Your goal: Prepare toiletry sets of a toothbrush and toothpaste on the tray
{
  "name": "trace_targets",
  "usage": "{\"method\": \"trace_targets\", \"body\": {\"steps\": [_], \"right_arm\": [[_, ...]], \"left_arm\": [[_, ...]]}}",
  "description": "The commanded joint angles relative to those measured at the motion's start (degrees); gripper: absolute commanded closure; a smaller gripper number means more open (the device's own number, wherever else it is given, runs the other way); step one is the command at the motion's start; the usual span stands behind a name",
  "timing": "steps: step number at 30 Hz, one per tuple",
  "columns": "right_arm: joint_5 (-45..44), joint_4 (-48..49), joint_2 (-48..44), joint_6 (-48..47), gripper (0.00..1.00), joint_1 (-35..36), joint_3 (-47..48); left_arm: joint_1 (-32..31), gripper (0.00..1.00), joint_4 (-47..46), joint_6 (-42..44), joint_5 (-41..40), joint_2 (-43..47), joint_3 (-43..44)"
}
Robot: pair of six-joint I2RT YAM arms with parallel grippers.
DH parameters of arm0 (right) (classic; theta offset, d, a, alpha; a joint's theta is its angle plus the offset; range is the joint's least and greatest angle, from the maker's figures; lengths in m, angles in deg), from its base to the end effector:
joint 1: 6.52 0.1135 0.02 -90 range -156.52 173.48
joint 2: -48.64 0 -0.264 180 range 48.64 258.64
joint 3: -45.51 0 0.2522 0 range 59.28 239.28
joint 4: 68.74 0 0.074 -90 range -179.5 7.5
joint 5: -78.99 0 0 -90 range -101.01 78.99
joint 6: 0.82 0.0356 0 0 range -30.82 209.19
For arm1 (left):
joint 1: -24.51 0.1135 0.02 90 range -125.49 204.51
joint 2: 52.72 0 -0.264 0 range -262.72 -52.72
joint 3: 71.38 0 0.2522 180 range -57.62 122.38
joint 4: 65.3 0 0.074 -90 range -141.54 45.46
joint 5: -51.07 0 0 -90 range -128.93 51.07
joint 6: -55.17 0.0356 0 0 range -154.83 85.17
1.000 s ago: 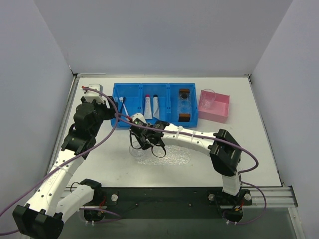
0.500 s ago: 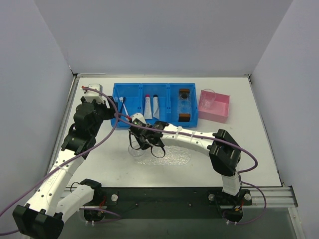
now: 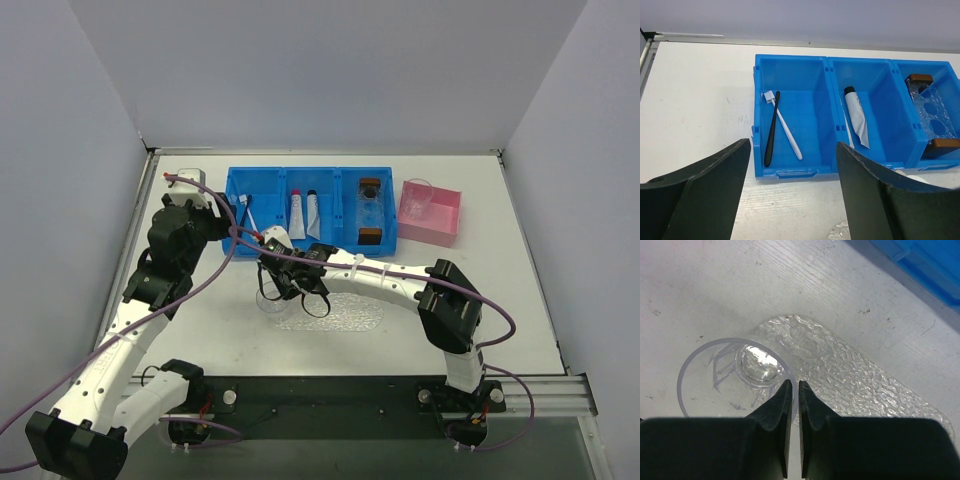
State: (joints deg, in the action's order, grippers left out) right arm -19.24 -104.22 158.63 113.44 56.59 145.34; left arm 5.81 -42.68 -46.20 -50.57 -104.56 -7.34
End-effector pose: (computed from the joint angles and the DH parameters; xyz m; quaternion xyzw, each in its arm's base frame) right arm 0.2012 0.3855 0.2390 -0.2816 0.8801 0.2120 0.3182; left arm 0.2017 -0.0607 0.3547 -0.0159 0.7670 -0.0899 0.6351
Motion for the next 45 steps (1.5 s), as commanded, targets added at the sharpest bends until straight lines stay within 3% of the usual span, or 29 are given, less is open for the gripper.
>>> {"method": "trace_targets", "body": {"steps": [1,15,45], "right_arm": [[-2.14,-0.08,1.10,0.97,1.00,0.61,1.39],[-3.46,-0.08,-0.66,1.24,0.78,0.52,1.57],[-6.62,0.45,-13.48,0.01,0.50,0.00,-4.23]], "left_arm": [[-0.37,0.20,-1.39,0.04,0.83,0.07,1.66],[-0.46,0.20,-1.31,-0.05,0.92,-0.02,1.75],[0.42,0.20,1.33,-1.46,-4.71,-0.72,3.51]]}}
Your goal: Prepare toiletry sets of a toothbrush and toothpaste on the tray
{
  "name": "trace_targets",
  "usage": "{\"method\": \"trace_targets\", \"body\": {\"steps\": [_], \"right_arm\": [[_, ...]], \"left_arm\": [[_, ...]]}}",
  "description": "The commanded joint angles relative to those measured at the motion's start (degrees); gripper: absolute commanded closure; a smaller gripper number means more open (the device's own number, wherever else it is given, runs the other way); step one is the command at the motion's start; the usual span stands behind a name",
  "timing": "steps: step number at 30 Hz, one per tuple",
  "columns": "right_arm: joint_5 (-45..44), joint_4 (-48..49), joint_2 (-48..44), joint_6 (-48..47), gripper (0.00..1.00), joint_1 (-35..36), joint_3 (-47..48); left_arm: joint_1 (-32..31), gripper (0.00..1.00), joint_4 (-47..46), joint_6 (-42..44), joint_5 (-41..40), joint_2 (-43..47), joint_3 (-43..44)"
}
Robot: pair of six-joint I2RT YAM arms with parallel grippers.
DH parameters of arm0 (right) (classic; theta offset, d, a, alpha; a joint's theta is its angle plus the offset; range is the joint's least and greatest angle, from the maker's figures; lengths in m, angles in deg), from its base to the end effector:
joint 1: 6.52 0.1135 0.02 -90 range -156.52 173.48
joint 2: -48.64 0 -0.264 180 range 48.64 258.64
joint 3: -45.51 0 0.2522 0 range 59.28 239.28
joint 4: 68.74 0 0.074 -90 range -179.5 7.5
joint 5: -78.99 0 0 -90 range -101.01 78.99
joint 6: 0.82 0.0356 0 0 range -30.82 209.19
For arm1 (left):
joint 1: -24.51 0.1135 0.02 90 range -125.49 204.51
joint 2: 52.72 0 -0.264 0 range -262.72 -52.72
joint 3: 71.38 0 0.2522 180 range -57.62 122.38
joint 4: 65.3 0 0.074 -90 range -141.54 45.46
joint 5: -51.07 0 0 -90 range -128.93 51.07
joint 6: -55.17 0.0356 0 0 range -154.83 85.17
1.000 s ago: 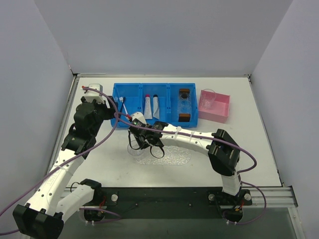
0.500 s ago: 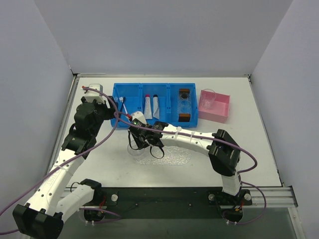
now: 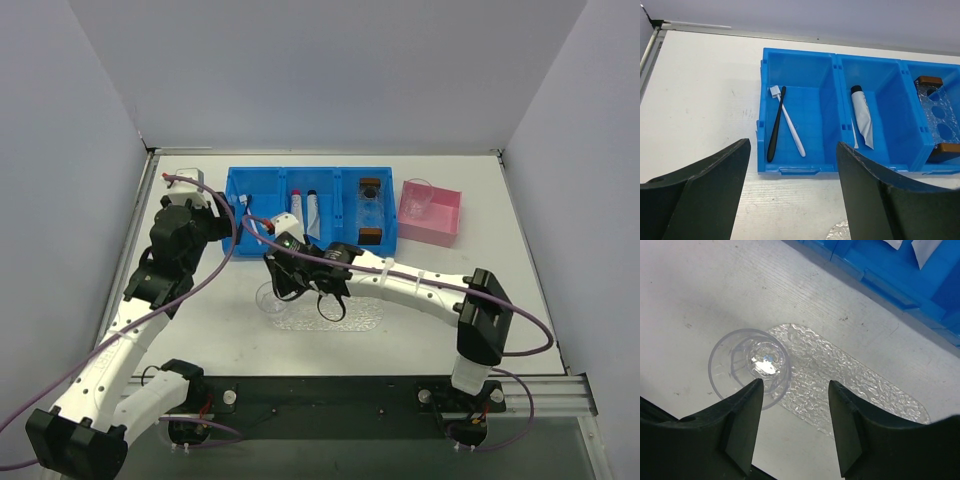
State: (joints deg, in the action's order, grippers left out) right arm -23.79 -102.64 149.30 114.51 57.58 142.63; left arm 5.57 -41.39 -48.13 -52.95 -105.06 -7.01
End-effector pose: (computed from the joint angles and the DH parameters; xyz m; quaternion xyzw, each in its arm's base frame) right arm 0.1848 0.3626 0.2913 -0.2493 0.8569 0.2387 0.3829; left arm 0.2029 -0.0605 0.3527 -0.0389 0.7735 -0.0826 0.6271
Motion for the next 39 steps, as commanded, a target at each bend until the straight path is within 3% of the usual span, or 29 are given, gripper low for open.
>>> {"method": "trace_targets", "body": {"steps": [1,6,13,24,33,39], "right_arm": [[-2.43,-1.56,-5.99,-1.50,0.49,-1.34,-1.87],[-3.40,-4.82,-14.59,-3.61,0.50,-6.51,-6.17],[1.35,-6.13,-18.84,-9.31,0.52,-22.24,-6.81],[4.34,-6.14,-0.93,-15.21,0.57,-33.77,6.55],[5.30,-6.05,10.77,-14.95,0.56,-34.56,12.01],[5.92,-5.70,12.98,-13.55,0.57,-34.65,12.27]], "left_arm": [[0.66,0.20,-0.04,0.73,-2.33,-0.22,3.18],[0.57,0.20,-0.57,1.17,-1.01,-0.31,2.74],[-1.01,0.21,-1.71,1.26,1.28,-0.48,2.13],[-4.26,0.21,-1.63,2.40,0.75,-1.36,2.21],[-4.70,0.21,-1.45,2.58,0.84,-1.28,2.39],[-4.79,0.21,-1.36,2.58,1.45,-1.19,2.48]]}}
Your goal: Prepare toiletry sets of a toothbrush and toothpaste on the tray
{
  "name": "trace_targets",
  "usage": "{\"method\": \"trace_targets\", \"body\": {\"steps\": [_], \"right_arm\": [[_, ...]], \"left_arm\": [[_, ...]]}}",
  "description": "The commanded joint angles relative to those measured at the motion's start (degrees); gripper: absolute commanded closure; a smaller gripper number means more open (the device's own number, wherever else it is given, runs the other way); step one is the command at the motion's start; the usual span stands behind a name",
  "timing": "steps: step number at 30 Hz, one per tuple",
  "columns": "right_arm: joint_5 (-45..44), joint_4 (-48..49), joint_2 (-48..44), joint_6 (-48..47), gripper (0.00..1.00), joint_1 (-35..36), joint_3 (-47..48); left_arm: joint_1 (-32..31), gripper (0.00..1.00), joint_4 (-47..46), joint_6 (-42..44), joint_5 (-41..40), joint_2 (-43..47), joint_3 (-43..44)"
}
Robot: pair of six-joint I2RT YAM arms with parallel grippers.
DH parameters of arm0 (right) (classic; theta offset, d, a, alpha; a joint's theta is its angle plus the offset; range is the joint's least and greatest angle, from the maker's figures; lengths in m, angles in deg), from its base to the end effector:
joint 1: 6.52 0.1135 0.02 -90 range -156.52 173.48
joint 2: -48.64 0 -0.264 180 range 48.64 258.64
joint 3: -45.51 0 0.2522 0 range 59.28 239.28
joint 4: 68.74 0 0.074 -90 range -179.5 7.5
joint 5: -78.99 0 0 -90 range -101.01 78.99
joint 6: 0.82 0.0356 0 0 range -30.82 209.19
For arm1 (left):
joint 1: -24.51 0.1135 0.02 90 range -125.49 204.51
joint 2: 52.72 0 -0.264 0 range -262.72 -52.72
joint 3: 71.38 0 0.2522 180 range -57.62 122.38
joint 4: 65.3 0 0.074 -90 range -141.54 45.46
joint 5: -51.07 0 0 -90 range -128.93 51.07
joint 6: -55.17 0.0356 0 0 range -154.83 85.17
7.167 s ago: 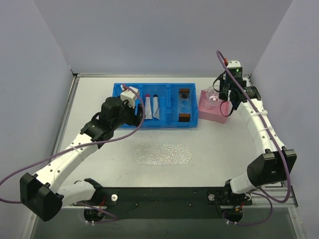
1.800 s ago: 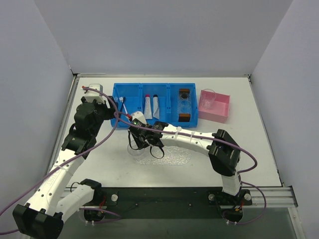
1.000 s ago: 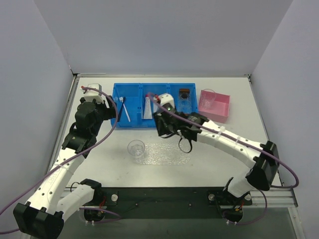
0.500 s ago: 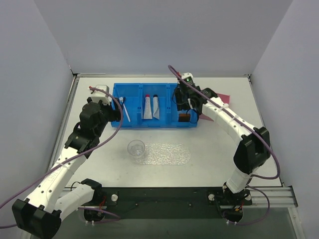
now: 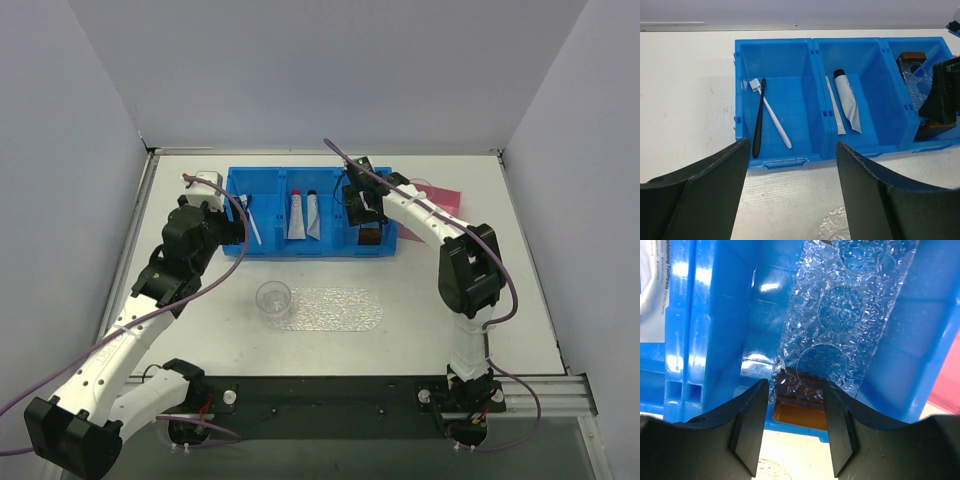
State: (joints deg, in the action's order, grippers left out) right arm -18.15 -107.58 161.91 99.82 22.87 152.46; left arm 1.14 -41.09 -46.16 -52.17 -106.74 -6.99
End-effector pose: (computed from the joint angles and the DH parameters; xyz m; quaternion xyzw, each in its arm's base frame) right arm 0.3960 0.2180 0.2507 -0.1269 0.9142 0.0762 0.3774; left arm 0.2038 -0.0792 0.3465 0.0113 0.7850 -0.0961 0.6118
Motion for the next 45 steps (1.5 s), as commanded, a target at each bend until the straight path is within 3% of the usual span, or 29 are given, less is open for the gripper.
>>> {"method": "trace_targets", "body": {"steps": [1,23,33,37,45], "right_arm": [[0.28,-0.50,0.54,1.49,0.57,-0.03,2.26],[-4.99,3.11,5.90,3.43,0.63,0.50,1.30],[-7.71,3.28,5.12,3.25,0.80,1.72,1.29],[-9.47,3.37,4.24,2.38,1.00,2.52,1.56],[-10.35,3.37,2.48,0.01,1.00,2.61,2.97]], "left_arm": [[-0.35,0.21,-1.67,0.61,0.75,0.49,2.37],[-0.44,0.21,-1.93,0.61,0.93,0.58,2.28],[-0.44,0.21,-1.85,0.52,1.11,0.49,2.28],[-0.53,0.21,-1.93,0.44,1.28,0.49,2.28],[-0.53,0.21,-2.02,0.52,1.11,0.58,2.19]]}}
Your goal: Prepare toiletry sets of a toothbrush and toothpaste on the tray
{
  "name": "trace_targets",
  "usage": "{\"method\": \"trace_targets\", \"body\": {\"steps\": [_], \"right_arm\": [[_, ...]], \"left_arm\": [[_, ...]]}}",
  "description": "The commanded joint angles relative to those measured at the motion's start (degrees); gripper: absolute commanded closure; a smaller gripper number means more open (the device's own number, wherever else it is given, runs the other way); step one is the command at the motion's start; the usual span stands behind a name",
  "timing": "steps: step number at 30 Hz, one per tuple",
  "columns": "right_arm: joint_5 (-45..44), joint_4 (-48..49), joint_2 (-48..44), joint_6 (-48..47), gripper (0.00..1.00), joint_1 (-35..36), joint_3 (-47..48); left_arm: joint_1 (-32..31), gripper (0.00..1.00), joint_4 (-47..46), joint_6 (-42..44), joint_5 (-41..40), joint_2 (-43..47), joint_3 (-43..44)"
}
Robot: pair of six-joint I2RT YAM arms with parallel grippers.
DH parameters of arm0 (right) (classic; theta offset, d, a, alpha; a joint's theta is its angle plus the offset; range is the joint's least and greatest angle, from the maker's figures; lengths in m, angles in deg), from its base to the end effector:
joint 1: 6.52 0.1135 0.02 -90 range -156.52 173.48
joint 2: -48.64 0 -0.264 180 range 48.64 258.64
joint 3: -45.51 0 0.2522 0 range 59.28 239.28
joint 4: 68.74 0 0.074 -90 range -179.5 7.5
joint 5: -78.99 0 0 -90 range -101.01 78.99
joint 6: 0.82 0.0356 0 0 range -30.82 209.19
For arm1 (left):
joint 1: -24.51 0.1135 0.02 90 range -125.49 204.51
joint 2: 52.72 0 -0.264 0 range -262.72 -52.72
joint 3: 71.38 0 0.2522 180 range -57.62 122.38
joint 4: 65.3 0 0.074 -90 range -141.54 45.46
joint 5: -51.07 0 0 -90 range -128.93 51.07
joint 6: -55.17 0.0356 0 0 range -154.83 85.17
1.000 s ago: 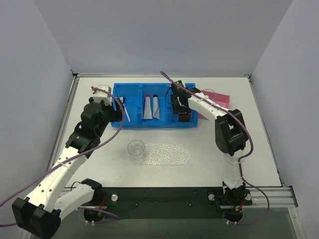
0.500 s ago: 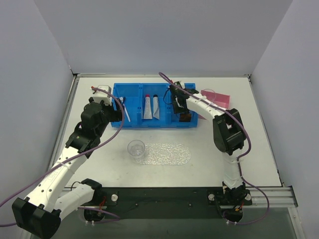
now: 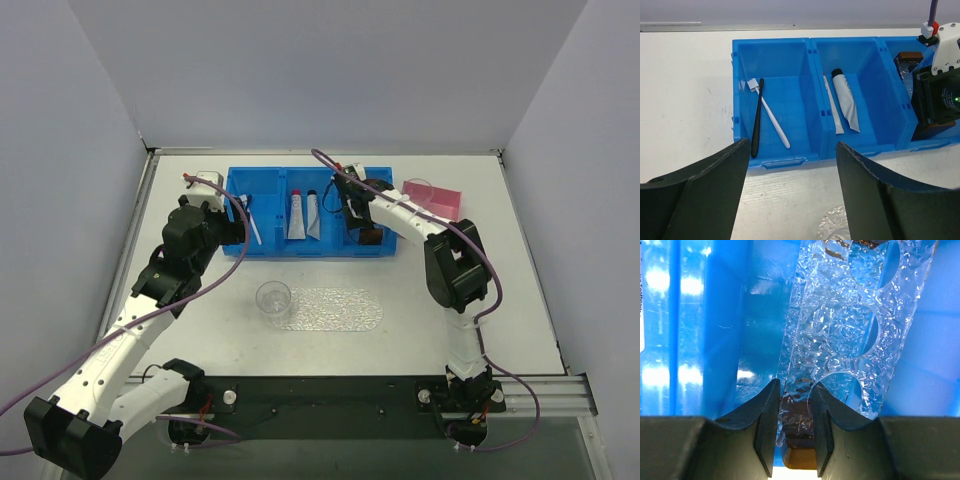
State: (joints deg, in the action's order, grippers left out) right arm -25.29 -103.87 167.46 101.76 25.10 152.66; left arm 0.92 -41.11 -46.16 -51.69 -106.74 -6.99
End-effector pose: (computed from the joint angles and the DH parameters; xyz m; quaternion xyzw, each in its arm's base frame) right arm 0.4036 0.2382 0.2147 -0.1075 0.9174 0.0303 0.3819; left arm 0.2034 -0.0803 0.3466 0.0154 0.7850 -0.1005 0.6111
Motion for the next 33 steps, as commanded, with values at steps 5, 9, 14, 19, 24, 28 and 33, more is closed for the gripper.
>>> {"method": "trace_targets", "body": {"steps": [5,9,14,19,24,28,33], "right_arm": [[-3.91,-0.26,-5.88,-4.05,1.00,0.55,2.07],[-3.21,0.01,-7.64,-6.77,1.00,0.55,1.45],[-2.15,0.09,-10.62,-9.76,1.00,0.46,-0.13],[-1.28,0.80,-12.74,-10.91,1.00,0.46,-2.24],[-0.04,1.77,-14.15,-10.56,1.00,-0.06,-3.73],[0.40,2.29,-14.76,-10.65,1.00,-0.06,-5.40],[-0.04,3.00,-14.32,-10.73,1.00,-0.15,-6.55]], "left_arm": [[-0.31,0.21,-2.00,0.70,0.62,0.49,2.28],[-0.40,0.21,-2.00,0.61,0.71,0.58,2.19],[-0.40,0.21,-2.00,0.61,0.71,0.49,2.19],[-0.49,0.21,-2.00,0.61,0.80,0.41,2.19],[-0.66,0.21,-1.91,0.70,0.80,0.23,2.19],[-0.84,0.21,-2.00,0.79,0.80,0.14,2.28],[-0.93,0.21,-1.91,0.70,0.98,0.14,2.28]]}}
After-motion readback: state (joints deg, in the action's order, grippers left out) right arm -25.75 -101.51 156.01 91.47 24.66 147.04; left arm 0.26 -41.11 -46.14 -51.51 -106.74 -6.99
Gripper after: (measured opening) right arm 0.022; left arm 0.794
